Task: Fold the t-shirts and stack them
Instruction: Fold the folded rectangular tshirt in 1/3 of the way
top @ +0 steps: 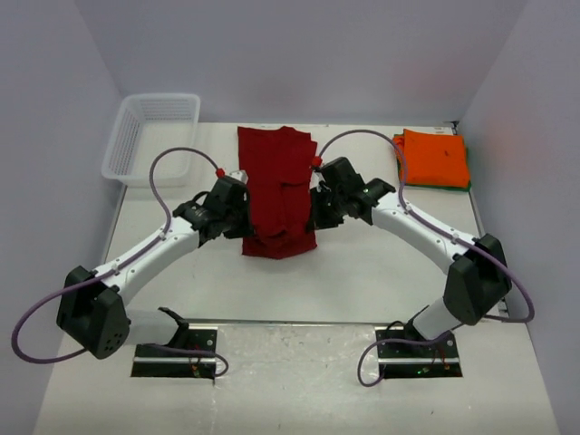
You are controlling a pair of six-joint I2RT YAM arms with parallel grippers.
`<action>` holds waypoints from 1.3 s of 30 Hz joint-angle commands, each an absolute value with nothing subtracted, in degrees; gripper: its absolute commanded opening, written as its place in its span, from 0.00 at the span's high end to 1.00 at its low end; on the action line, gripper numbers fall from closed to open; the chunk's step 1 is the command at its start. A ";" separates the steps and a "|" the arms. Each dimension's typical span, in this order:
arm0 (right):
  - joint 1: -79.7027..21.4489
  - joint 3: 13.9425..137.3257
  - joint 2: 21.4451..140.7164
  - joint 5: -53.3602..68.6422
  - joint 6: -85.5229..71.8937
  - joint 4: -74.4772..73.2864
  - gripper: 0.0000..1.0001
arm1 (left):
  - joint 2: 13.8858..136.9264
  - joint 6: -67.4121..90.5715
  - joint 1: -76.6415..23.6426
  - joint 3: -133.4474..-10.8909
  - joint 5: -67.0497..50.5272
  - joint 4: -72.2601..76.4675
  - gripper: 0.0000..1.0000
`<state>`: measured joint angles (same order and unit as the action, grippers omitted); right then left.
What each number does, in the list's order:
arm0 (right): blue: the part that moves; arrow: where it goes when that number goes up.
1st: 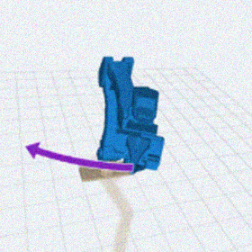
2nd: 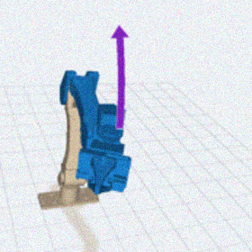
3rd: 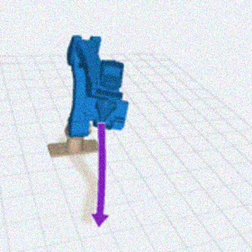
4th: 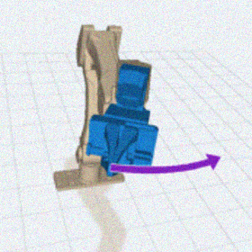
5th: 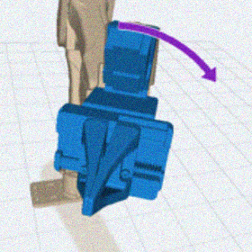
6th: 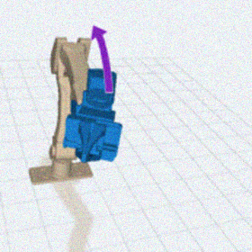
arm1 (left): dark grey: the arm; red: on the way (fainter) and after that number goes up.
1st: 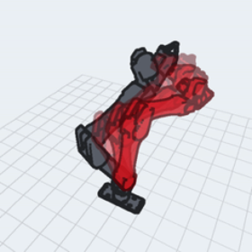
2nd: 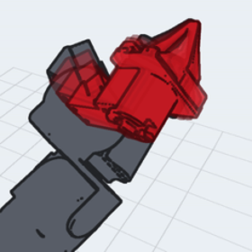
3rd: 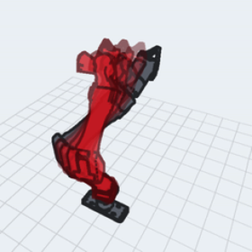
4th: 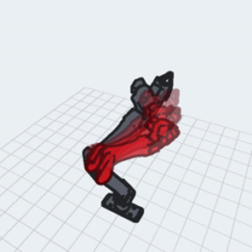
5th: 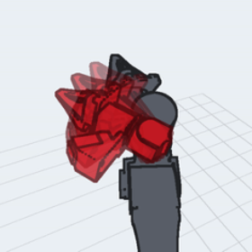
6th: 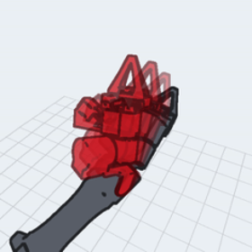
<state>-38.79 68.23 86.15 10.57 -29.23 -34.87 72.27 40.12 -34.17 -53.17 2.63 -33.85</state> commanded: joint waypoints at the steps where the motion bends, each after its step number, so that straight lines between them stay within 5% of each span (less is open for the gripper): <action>1: -35.08 77.13 91.21 13.01 -24.26 -38.40 1.00 | 77.59 31.91 -30.68 -60.37 5.00 -34.28 1.00; 18: -24.08 111.69 124.26 22.15 -16.88 -49.83 1.00 | 101.58 24.96 -20.83 -82.42 3.87 -34.45 1.00; 39: -20.66 132.00 137.90 26.89 -15.73 -55.90 1.00 | 114.17 23.29 -17.93 -92.11 0.00 -31.29 1.00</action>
<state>-21.23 127.74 137.34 24.97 -17.19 -54.39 113.84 24.80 -18.96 -89.36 0.99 -33.80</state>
